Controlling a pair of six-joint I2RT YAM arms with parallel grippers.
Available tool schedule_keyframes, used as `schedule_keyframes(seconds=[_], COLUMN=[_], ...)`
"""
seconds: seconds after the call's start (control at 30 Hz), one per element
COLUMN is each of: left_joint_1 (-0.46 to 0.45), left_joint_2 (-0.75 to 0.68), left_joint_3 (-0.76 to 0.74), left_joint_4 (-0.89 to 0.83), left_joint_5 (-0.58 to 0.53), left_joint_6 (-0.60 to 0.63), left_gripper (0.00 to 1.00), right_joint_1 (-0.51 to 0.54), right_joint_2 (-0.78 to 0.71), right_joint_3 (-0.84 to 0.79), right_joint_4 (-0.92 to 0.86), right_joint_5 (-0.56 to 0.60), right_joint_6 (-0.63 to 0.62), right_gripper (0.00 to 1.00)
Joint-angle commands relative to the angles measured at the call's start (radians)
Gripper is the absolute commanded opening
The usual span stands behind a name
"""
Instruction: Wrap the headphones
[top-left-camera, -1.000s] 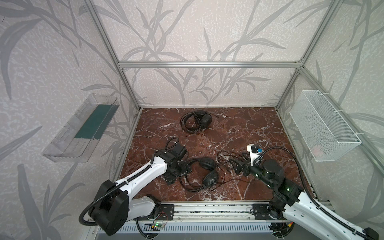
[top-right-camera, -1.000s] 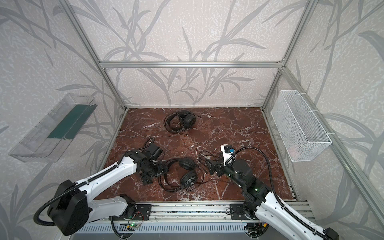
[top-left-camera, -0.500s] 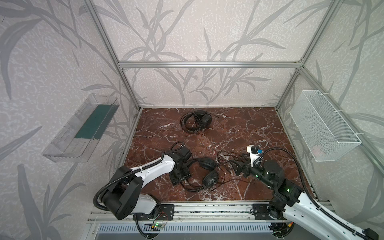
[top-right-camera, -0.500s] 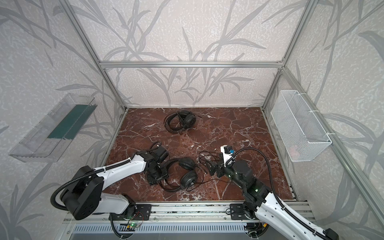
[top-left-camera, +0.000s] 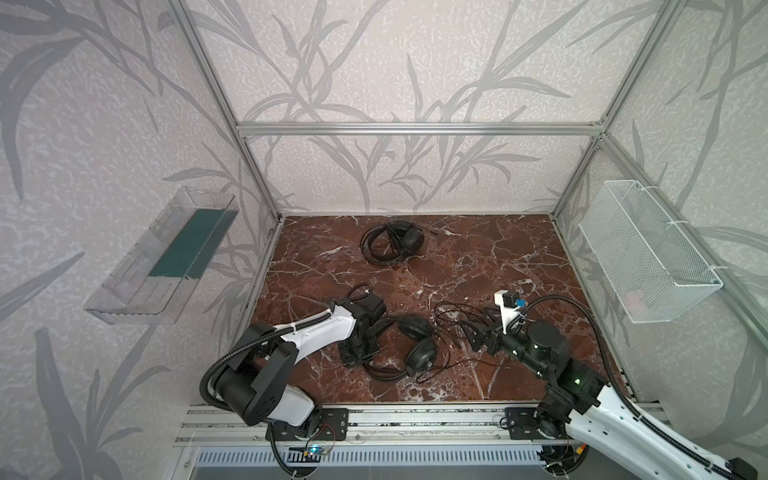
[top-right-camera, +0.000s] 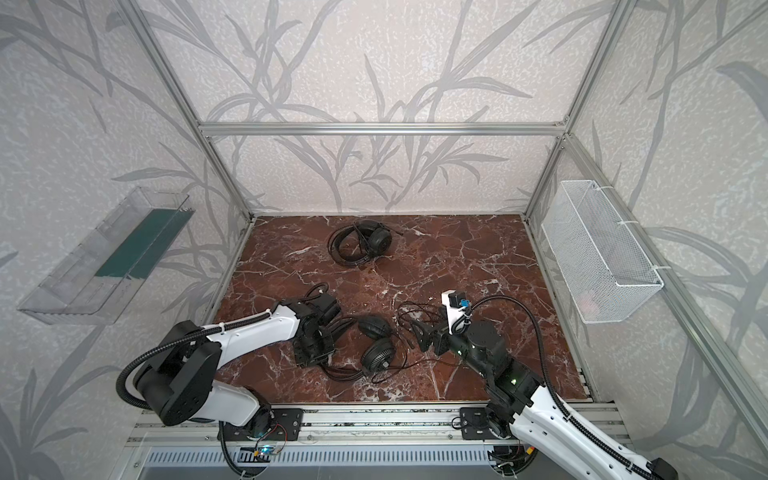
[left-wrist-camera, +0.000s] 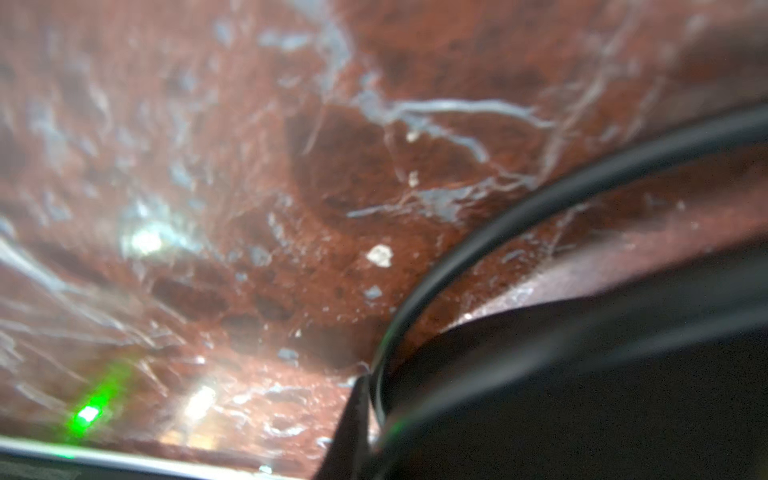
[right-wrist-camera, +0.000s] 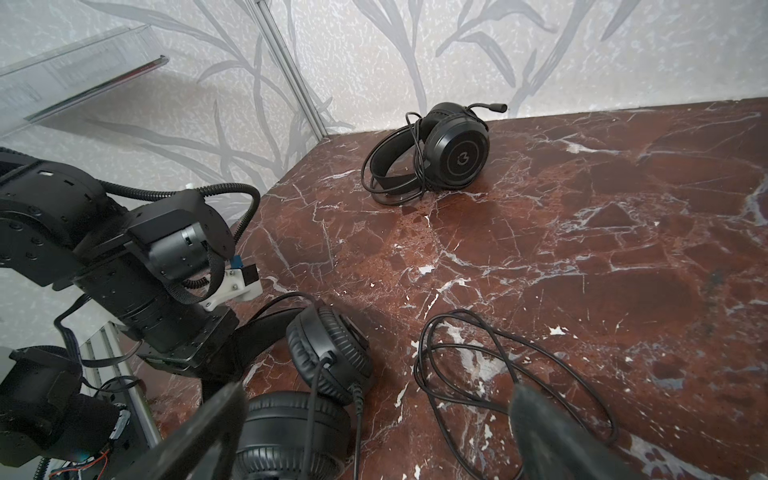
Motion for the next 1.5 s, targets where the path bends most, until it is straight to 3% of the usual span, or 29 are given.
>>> schedule_keyframes(seconds=[0.0, 0.33, 0.5, 0.6, 0.77, 1.03, 1.13, 1.3, 1.47], left_joint_1=[0.001, 0.041, 0.061, 0.060, 0.061, 0.061, 0.060, 0.065, 0.090], left_joint_2=[-0.004, -0.165, -0.241, -0.202, -0.155, -0.111, -0.095, -0.083, -0.065], left_joint_3=[0.105, 0.660, 0.941, 1.137, 1.429, 1.585, 1.593, 1.598, 1.595], left_joint_4=[-0.126, -0.435, -0.435, -0.522, -0.584, -0.556, -0.555, -0.552, -0.552], left_joint_5=[-0.136, -0.431, -0.406, -0.366, -0.409, -0.372, -0.360, -0.393, -0.370], left_joint_6=[0.070, 0.248, 0.305, 0.337, 0.349, 0.299, 0.285, 0.289, 0.285], left_gripper=[0.00, 0.00, 0.00, 0.00, 0.00, 0.00, 0.00, 0.00, 0.00], right_joint_1=[0.007, 0.008, 0.006, 0.007, 0.007, 0.019, 0.060, 0.101, 0.108], right_joint_2=[-0.019, -0.071, -0.077, -0.080, -0.035, 0.243, 0.311, 0.475, 0.606], right_joint_3=[0.027, 0.121, 0.187, 0.235, 0.243, 0.267, 0.222, 0.225, 0.167], right_joint_4=[-0.005, 0.001, 0.022, 0.057, 0.197, 0.348, 0.484, 0.539, 0.646], right_joint_5=[-0.006, -0.002, 0.019, 0.035, 0.032, -0.222, -0.208, -0.229, -0.129], right_joint_6=[-0.005, -0.027, -0.104, -0.154, -0.162, -0.125, -0.159, -0.224, -0.241], right_gripper=[0.99, 0.99, 0.99, 0.99, 0.99, 0.99, 0.99, 0.99, 0.99])
